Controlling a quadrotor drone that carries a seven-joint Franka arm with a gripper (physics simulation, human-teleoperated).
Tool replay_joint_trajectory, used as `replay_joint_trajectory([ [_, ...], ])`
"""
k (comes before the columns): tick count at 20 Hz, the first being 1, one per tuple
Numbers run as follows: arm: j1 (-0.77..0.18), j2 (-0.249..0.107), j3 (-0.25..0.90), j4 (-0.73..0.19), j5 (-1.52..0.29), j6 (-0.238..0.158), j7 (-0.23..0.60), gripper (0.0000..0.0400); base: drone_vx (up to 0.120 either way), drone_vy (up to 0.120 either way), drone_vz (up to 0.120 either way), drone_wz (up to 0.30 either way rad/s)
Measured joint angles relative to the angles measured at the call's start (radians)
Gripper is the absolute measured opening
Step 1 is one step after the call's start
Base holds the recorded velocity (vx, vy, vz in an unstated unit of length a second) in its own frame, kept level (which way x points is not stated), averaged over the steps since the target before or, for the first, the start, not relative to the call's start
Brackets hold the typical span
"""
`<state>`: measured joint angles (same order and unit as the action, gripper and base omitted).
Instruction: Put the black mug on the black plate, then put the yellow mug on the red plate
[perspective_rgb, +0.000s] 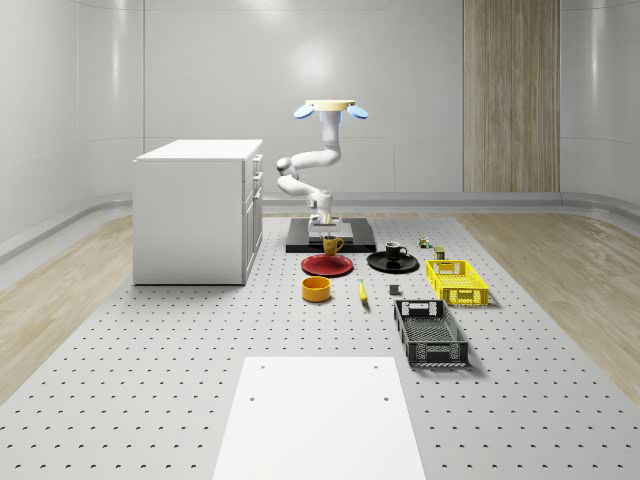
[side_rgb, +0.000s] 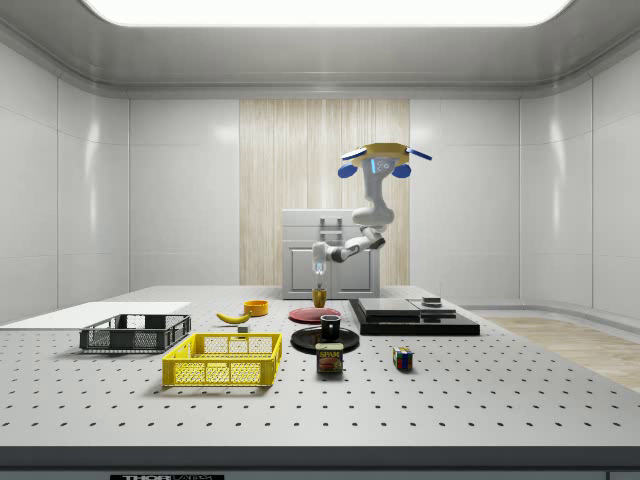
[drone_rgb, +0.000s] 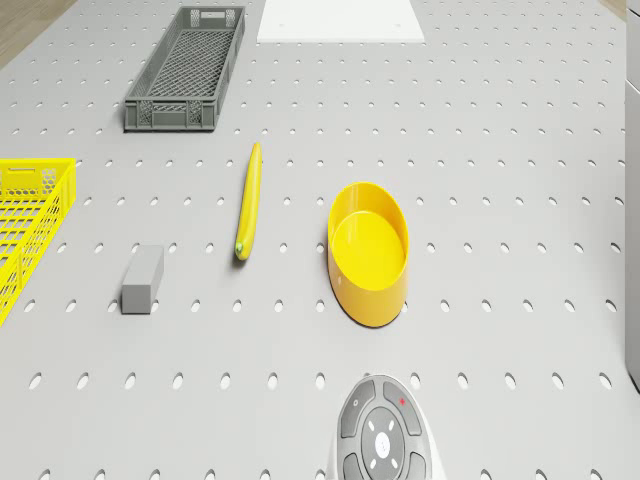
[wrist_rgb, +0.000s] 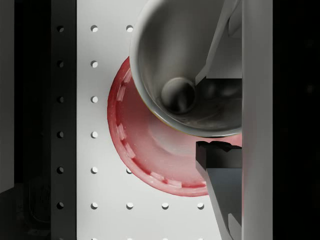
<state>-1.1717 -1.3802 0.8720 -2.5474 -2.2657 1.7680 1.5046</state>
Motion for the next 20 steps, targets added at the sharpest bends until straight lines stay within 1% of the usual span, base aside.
replay_joint_trajectory([
  [10,-0.002,0.039,-0.06,0.079,-0.058,0.044,-0.03,0.011,0.0,0.0,0.0,0.0],
  [11,-0.003,0.043,-0.064,0.084,-0.063,0.046,-0.032,0.0174,0.0,0.0,0.0,0.0],
  [12,-0.002,0.046,-0.066,0.088,-0.066,0.047,-0.034,0.0224,0.0,0.0,0.0,0.0],
  [13,-0.001,0.048,-0.067,0.089,-0.067,0.046,-0.035,0.0263,0.0,0.0,0.0,0.0],
  [14,0.002,0.048,-0.065,0.086,-0.066,0.044,-0.036,0.0293,0.0,0.0,0.0,0.0],
  [15,0.005,0.047,-0.062,0.082,-0.064,0.04,-0.037,0.0317,0.0,0.0,0.0,0.0],
  [17,0.012,0.044,-0.053,0.068,-0.057,0.029,-0.039,0.035,0.0,0.0,0.0,0.0],
  [20,0.023,0.037,-0.036,0.044,-0.042,0.011,-0.04,0.0376,0.0,0.0,0.0,0.0],
])
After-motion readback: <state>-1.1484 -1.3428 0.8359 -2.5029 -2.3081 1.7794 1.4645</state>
